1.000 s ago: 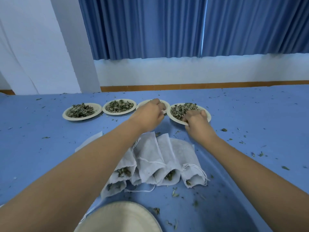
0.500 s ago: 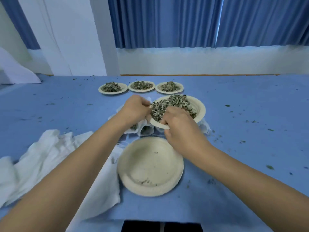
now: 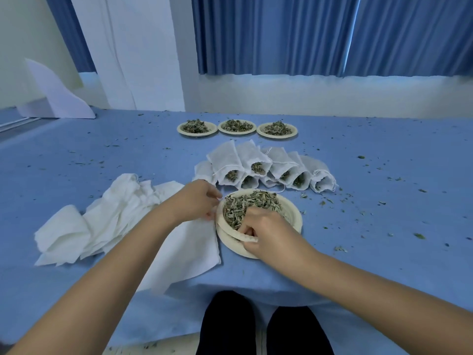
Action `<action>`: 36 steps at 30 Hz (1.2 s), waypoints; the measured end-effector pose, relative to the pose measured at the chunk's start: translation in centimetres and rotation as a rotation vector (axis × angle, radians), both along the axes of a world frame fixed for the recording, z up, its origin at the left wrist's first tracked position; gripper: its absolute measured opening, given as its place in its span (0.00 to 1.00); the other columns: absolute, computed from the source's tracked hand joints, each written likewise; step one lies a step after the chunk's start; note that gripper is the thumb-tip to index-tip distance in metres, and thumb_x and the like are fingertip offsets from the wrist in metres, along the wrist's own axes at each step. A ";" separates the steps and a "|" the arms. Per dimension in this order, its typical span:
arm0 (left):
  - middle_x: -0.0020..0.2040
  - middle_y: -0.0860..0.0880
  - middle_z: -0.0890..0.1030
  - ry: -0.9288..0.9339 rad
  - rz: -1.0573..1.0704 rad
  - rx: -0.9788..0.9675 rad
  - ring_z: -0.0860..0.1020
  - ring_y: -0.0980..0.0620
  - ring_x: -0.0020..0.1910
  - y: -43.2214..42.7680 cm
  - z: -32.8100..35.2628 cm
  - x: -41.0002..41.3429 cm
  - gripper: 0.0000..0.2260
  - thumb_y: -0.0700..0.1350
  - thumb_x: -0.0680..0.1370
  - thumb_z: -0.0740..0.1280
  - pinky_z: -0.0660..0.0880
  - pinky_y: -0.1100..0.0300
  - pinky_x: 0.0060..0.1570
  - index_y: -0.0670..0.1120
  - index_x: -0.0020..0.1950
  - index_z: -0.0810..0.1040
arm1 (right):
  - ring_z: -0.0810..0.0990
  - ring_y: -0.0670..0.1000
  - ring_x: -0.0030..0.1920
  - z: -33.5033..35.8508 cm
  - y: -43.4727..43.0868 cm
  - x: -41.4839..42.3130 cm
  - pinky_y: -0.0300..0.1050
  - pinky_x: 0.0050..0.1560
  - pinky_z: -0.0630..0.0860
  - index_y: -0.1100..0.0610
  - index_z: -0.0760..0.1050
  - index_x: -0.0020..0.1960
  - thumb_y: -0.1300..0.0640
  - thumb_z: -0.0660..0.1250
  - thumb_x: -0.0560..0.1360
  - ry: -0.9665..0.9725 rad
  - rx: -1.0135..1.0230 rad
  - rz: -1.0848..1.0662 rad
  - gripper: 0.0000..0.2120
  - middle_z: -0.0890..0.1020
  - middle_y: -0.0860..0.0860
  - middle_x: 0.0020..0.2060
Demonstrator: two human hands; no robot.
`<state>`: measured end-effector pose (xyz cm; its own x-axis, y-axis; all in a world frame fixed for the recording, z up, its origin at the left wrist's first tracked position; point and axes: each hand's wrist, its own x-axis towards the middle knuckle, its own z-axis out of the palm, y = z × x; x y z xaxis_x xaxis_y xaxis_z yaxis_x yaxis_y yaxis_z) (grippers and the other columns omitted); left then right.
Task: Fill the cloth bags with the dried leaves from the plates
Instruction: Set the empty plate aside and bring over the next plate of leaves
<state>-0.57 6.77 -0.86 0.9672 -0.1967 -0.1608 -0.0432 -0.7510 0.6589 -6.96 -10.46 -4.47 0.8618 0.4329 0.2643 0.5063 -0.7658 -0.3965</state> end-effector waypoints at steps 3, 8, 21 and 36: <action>0.54 0.39 0.82 0.083 -0.048 0.135 0.77 0.53 0.32 1.0 0.0 -0.4 0.13 0.35 0.80 0.59 0.76 0.67 0.33 0.43 0.62 0.75 | 0.73 0.48 0.40 -0.6 -0.1 0.3 0.42 0.44 0.71 0.60 0.80 0.44 0.63 0.71 0.70 0.007 0.080 -0.001 0.03 0.72 0.45 0.39; 0.45 0.38 0.82 0.189 -0.129 0.218 0.79 0.52 0.30 1.1 -0.2 -1.1 0.09 0.34 0.77 0.60 0.77 0.66 0.35 0.43 0.53 0.75 | 0.69 0.41 0.33 -0.6 -0.2 1.0 0.31 0.36 0.64 0.55 0.78 0.36 0.53 0.77 0.67 0.067 0.130 -0.002 0.10 0.70 0.41 0.32; 0.33 0.47 0.84 -0.259 0.049 -0.213 0.84 0.56 0.33 0.4 5.7 1.9 0.08 0.48 0.74 0.74 0.72 0.72 0.37 0.44 0.40 0.82 | 0.78 0.40 0.32 5.0 -1.6 4.6 0.34 0.36 0.74 0.56 0.80 0.42 0.51 0.71 0.73 0.127 0.671 -0.037 0.08 0.81 0.45 0.32; 0.39 0.52 0.84 -0.603 -0.002 -0.761 0.81 0.56 0.37 -3.9 0.8 7.6 0.05 0.36 0.72 0.74 0.78 0.66 0.42 0.45 0.44 0.85 | 0.75 0.46 0.32 2.8 -5.4 11.6 0.36 0.32 0.73 0.55 0.80 0.38 0.63 0.68 0.75 0.274 1.011 -0.318 0.09 0.79 0.53 0.33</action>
<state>7.03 2.86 -0.10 0.8450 -0.0447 0.5329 -0.5338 -0.1326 0.8352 4.64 -15.87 -1.67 0.9795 -0.1292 0.1546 0.1418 -0.1031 -0.9845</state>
